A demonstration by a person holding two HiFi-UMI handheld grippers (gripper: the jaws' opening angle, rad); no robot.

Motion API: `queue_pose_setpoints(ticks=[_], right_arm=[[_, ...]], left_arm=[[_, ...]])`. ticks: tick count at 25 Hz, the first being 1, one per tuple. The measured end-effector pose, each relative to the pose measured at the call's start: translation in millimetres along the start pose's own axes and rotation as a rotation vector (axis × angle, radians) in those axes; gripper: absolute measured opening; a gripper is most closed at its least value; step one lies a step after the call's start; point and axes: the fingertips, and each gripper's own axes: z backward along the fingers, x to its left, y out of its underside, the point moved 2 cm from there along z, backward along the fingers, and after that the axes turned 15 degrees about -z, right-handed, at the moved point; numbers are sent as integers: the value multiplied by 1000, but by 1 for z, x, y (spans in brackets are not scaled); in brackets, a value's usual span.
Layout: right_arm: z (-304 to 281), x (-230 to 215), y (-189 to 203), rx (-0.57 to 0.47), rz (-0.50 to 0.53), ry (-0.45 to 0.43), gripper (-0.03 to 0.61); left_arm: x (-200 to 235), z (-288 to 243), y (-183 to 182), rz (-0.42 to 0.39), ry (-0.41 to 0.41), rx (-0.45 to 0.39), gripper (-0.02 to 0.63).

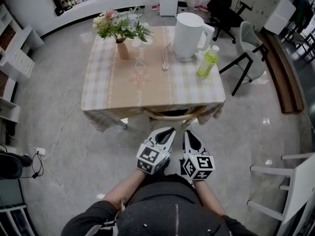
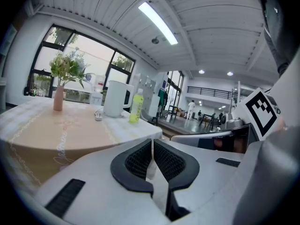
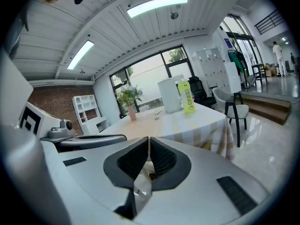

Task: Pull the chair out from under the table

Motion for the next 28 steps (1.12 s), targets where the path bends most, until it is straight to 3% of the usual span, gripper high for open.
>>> queue_pose_setpoints(ticks=[7,13,23,28], right_arm=[[-36,-6,-14,7,8,-27,15],[-58,-12,-15,68,22,-94,15],[-90,-35,5,317,245,-261,15],[-100,-44,23,478,435,-317,15]], left_arm=[[26,-27,2,-27,18,14,11],[38,-40,12,-124,50,66,11],[54,-59,57,-277,162,250,11],[56,-69,74,-397,262,343,11]])
